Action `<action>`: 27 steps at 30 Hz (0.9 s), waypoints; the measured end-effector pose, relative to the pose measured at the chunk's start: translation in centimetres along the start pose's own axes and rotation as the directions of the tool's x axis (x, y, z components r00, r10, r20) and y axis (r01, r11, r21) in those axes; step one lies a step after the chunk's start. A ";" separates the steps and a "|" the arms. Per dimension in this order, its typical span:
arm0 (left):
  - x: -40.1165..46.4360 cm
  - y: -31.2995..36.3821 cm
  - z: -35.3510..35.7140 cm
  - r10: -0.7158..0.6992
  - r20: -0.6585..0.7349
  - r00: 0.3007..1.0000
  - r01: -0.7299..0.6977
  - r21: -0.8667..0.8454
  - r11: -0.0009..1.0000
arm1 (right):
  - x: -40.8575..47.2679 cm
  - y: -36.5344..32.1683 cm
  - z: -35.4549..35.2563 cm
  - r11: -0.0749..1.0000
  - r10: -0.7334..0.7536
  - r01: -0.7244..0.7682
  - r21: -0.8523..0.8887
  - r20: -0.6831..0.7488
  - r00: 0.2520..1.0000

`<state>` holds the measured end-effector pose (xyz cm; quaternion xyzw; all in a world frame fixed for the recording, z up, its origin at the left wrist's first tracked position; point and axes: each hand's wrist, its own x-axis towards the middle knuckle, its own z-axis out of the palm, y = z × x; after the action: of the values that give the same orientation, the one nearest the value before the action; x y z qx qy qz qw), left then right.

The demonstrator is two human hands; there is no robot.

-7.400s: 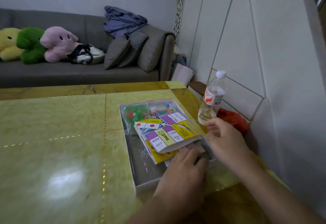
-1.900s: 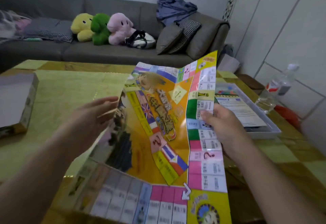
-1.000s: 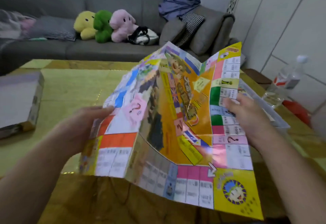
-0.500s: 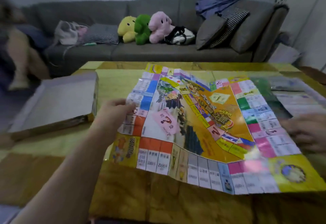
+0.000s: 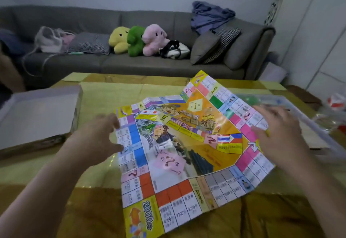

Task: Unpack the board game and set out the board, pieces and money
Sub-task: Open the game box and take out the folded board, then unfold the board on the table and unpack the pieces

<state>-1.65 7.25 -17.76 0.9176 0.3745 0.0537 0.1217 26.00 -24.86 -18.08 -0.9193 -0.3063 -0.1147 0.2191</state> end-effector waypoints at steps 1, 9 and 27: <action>0.0 1.0 0.6 0.170 0.033 0.985 -0.167 -0.066 0.984 | -0.1 0.2 0.4 0.994 -0.009 0.008 -0.109 -0.010 1.000; -1.9 5.2 5.3 0.243 0.556 0.795 -0.307 0.024 0.951 | -1.6 0.7 0.8 0.951 -0.041 0.015 -0.310 -0.076 0.996; -2.3 6.8 6.9 0.208 0.533 0.820 -0.274 0.045 0.961 | -4.5 -2.1 4.6 0.997 -0.067 0.081 0.005 0.624 0.779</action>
<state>2.62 -0.32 -22.68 0.9429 0.2105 -0.2056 0.1562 21.52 -23.44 -22.96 -0.8951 -0.3959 0.1837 0.0909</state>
